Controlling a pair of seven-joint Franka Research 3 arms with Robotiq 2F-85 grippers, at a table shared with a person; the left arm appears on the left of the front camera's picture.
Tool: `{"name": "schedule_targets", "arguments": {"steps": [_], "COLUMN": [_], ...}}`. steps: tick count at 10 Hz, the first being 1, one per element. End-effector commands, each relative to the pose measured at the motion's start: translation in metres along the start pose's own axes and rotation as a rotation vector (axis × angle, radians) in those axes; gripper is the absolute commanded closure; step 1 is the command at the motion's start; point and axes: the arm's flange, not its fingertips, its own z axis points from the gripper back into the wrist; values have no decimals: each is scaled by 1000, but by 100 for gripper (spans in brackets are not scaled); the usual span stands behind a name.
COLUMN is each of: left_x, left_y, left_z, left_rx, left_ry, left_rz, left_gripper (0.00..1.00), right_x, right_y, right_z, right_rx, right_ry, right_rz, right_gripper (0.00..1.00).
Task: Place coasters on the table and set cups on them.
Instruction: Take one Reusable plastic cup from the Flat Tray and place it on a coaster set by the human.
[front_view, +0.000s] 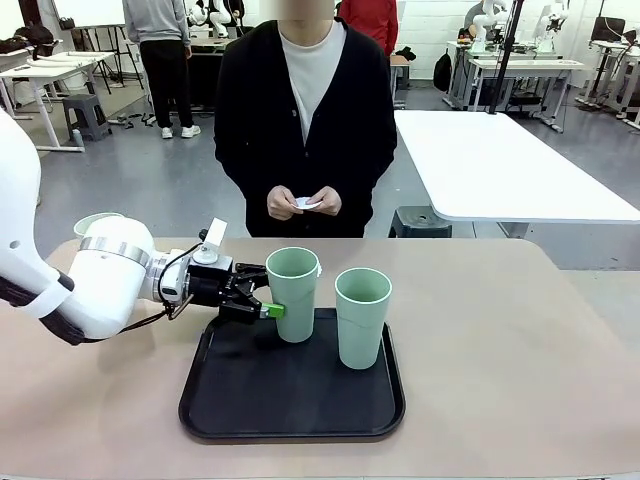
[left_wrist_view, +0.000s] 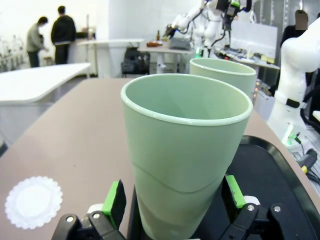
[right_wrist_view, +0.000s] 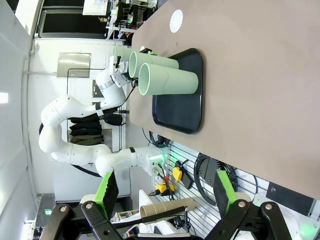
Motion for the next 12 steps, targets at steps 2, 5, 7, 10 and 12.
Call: {"name": "schedule_targets", "arguments": {"steps": [2,5,7,10,12], "left_x": [-2,-5,-7,-7,-4], "left_y": [4,1,2,2,1], "left_z": [-15,-31,-39,-39,-38], "left_rx": [-9,-53,-65,-73,-70], "left_ry": [-38,-27,-28,-39,-41], "left_rz": [-40,-50,-53,-56,-56], "left_gripper": [0,0,0,100,100], "right_x": [0,0,0,0,0], "right_y": [-1,-1,-1,-1,-1], "right_z": [0,0,0,0,0], "right_rx": [9,9,9,9,9], "right_ry": [1,1,1,1,1], "right_rz": [3,3,3,3,3], "right_gripper": [0,0,0,0,0]}}
